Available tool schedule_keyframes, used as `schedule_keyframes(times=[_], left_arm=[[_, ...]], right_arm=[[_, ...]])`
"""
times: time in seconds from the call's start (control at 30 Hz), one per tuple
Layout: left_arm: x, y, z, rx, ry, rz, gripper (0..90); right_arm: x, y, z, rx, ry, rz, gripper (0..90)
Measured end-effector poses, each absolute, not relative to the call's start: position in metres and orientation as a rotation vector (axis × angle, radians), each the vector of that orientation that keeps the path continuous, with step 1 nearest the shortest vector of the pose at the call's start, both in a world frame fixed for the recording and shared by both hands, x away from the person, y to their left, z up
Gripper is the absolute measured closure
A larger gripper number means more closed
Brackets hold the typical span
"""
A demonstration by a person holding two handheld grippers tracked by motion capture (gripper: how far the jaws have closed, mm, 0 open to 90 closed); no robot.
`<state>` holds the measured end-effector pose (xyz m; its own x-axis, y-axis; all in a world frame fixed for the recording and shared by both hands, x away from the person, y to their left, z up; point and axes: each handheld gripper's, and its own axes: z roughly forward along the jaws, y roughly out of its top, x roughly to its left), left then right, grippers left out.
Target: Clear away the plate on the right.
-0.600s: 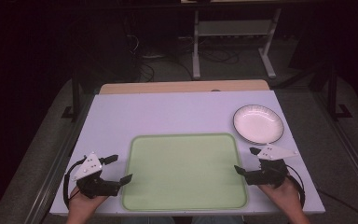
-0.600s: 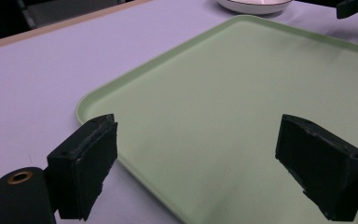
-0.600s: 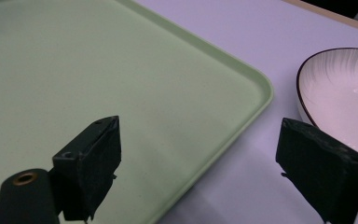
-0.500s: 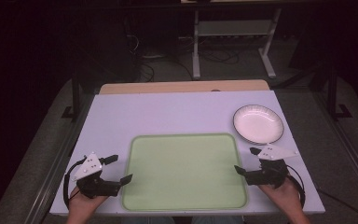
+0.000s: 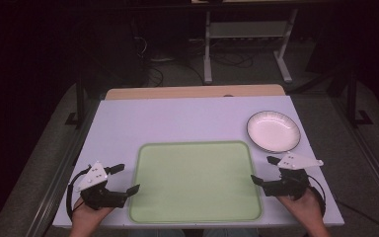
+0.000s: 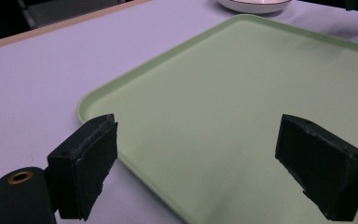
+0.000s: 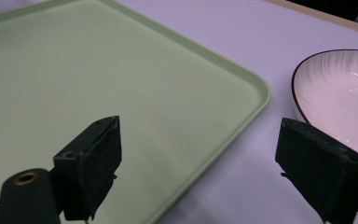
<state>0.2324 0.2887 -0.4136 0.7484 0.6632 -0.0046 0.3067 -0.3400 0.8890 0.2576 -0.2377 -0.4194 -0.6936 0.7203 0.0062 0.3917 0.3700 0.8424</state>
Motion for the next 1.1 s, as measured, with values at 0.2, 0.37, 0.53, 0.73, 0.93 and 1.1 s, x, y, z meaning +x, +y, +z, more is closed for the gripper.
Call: schedule_keyframes(times=[0.2,0.37,0.53,0.73,0.93,1.1], left_arm=[[0.232,0.289,-0.414,1.940,0.741,0.446,12.5],[0.231,0.290,-0.414,1.937,0.747,0.447,12.6],[0.230,0.290,-0.413,1.935,0.753,0.456,12.6],[0.230,0.292,-0.413,1.932,0.761,0.457,12.5],[0.230,0.292,-0.413,1.932,0.759,0.464,12.6],[0.230,0.294,-0.413,1.926,0.765,0.466,12.6]], right_arm=[[0.258,-0.240,-0.415,0.980,2.292,1.250,13.6],[0.257,-0.244,-0.413,0.995,2.292,1.272,13.6],[0.261,-0.247,-0.408,1.026,2.321,1.295,13.6],[0.261,-0.254,-0.406,1.041,2.353,1.292,13.6],[0.259,-0.261,-0.405,1.066,2.380,1.289,14.0],[0.259,-0.267,-0.404,1.074,2.385,1.289,13.8]])
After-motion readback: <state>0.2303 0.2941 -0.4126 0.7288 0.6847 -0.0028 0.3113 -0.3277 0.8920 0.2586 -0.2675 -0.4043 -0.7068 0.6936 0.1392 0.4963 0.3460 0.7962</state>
